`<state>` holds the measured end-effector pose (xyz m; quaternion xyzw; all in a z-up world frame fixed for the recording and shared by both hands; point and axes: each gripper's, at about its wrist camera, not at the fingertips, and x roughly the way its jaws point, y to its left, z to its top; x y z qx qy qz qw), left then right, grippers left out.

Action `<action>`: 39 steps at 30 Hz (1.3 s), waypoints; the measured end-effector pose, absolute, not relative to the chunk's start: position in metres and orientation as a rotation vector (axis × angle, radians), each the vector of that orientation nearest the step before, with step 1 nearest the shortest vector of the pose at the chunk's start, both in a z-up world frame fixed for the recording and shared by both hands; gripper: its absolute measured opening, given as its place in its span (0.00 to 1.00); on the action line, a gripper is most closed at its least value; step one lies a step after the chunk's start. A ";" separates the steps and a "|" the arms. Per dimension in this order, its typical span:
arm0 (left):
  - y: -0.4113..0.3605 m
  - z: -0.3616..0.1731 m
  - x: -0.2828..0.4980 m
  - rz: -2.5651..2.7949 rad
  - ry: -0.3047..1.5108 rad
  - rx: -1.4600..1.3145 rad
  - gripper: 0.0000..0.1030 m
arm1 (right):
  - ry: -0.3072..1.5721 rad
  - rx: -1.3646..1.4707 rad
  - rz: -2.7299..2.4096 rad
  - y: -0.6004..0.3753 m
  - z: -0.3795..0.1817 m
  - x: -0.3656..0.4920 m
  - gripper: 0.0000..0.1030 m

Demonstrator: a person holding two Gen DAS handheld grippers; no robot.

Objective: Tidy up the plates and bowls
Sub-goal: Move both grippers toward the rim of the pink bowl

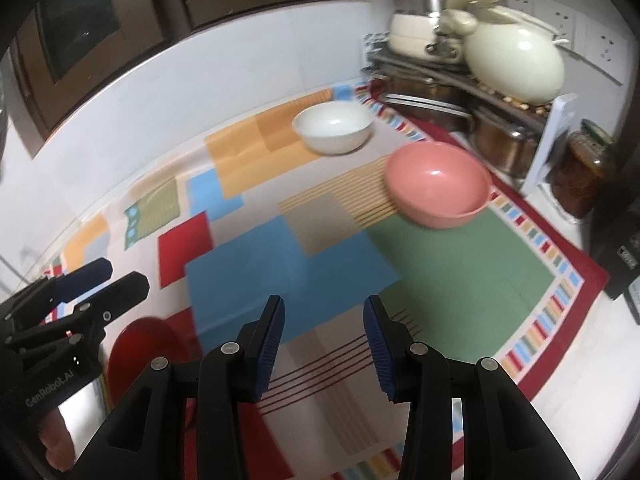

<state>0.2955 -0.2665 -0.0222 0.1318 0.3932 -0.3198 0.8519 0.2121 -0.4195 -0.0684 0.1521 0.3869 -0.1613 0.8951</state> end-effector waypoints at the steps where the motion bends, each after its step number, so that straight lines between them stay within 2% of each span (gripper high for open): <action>1: -0.273 -0.021 0.296 -0.682 0.823 0.285 0.54 | 0.793 0.314 -0.346 -0.424 -0.066 0.211 0.41; 20: -0.385 -0.009 0.327 -0.809 0.791 0.395 0.54 | 0.682 0.341 -0.491 -0.515 -0.047 0.214 0.41; 39: -0.484 -0.073 0.388 -0.901 0.886 0.538 0.54 | 0.728 0.447 -0.573 -0.603 -0.102 0.255 0.41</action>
